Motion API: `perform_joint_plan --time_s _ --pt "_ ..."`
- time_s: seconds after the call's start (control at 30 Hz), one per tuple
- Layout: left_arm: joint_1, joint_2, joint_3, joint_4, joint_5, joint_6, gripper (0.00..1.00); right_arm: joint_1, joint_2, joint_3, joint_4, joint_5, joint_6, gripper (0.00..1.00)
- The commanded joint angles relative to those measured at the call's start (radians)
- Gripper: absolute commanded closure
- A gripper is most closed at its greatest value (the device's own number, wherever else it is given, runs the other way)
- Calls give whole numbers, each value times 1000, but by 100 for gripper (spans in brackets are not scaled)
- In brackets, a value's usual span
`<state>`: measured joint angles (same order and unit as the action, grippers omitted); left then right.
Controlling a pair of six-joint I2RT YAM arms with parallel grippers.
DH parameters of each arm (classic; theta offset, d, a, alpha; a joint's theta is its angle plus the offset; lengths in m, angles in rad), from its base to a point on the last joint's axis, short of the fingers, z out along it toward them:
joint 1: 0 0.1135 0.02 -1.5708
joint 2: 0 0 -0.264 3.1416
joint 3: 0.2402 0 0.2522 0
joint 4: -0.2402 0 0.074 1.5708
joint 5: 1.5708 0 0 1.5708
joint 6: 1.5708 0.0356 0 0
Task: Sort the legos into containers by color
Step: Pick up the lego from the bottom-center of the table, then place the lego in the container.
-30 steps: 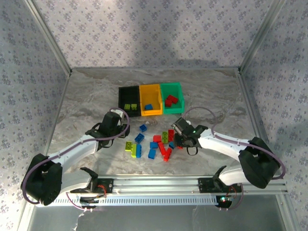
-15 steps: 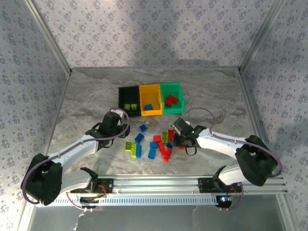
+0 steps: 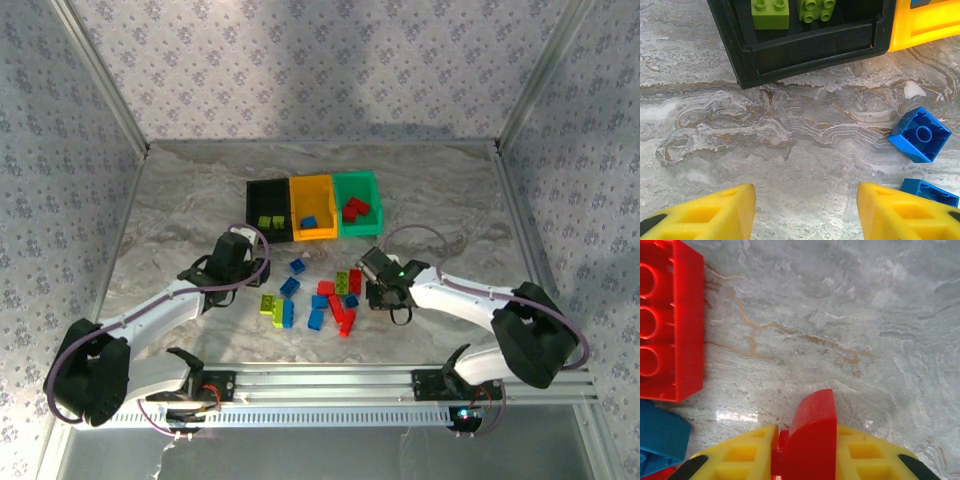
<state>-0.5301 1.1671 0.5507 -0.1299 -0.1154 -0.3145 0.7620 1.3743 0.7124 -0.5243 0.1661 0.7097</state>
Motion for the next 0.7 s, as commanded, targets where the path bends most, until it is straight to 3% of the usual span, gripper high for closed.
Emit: perform_joint_plan --time_s 0.0,0.23,0.37,0.67 --pt "2 6 20 12 22 3 44 -29 -19 87 9 11 -45 74" --pt "2 9 24 7 21 2 44 -144 134 333 115 -8 -185 74" --pt "2 -4 16 11 25 2 44 -231 263 454 179 -88 -245 73" --pt "1 11 25 10 19 3 44 -306 593 888 43 -127 -353 72"
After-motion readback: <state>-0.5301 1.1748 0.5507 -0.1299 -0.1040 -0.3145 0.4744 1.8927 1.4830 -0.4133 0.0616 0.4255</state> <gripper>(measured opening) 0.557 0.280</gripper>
